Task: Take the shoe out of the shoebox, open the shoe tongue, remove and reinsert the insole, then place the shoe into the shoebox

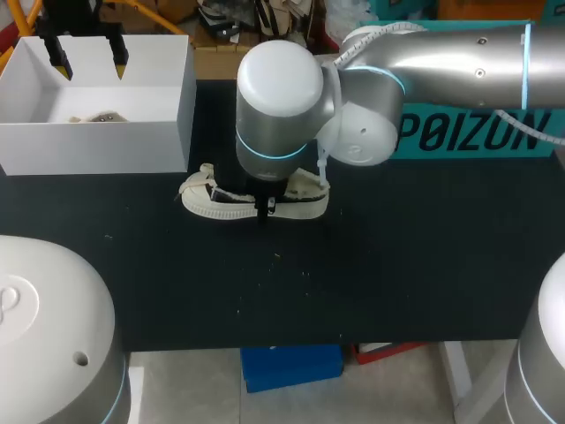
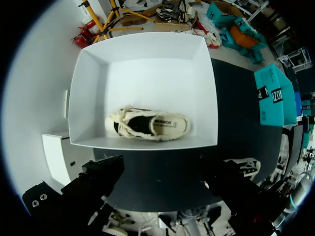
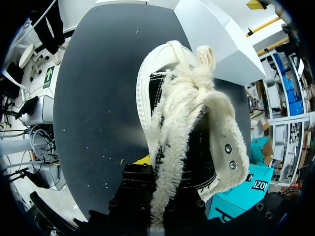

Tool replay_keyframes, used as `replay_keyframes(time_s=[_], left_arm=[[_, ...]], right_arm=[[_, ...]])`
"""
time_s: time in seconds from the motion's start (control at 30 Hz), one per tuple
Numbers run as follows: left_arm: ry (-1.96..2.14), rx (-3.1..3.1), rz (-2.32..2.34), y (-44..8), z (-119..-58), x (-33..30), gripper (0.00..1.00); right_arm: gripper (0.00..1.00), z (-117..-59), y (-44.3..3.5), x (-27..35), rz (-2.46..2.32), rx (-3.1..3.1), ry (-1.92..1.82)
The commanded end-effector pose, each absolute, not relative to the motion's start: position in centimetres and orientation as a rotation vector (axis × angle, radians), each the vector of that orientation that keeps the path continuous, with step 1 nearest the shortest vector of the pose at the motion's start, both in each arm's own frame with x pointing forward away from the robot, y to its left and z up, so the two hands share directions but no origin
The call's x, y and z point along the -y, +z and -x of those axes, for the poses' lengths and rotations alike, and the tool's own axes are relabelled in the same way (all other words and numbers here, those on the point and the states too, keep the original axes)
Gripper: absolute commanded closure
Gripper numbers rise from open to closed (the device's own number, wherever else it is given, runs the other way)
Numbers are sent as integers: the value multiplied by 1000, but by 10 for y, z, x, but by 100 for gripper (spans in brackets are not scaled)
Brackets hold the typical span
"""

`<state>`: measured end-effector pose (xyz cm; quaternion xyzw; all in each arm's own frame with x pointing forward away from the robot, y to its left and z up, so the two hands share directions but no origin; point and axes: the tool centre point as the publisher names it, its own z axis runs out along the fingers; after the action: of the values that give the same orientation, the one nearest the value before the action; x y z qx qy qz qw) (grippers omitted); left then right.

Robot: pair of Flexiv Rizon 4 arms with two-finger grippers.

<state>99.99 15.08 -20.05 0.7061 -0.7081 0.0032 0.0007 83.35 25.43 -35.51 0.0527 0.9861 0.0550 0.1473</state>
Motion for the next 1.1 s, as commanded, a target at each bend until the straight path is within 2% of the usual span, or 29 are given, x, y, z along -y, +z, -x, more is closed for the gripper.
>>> replay_keyframes(time_s=[0.03,0.67,0.7,0.73,0.77,0.8,1.1], left_arm=[[6,2222,-2219,-200,-1000,-151,0],[6,2222,-2219,-200,-1000,-151,0],[6,2222,-2219,-200,-1000,-151,0],[6,2222,-2219,-200,-1000,-151,0],[6,2222,-2219,-200,-1000,-151,0],[6,2222,-2219,-200,-1000,-151,0],[6,2222,-2219,-200,-1000,-151,0]], right_arm=[[100,-836,-374,-258,-128,-2865,172],[100,-826,-421,-267,-81,-2998,167],[88,-826,-421,-268,-83,-3002,170],[71,-826,-421,-268,-84,-3003,171],[22,-825,-420,-269,-88,-3002,172],[0,-823,-417,-268,-93,-3004,169],[0,-809,-362,-257,-135,-3055,177]])
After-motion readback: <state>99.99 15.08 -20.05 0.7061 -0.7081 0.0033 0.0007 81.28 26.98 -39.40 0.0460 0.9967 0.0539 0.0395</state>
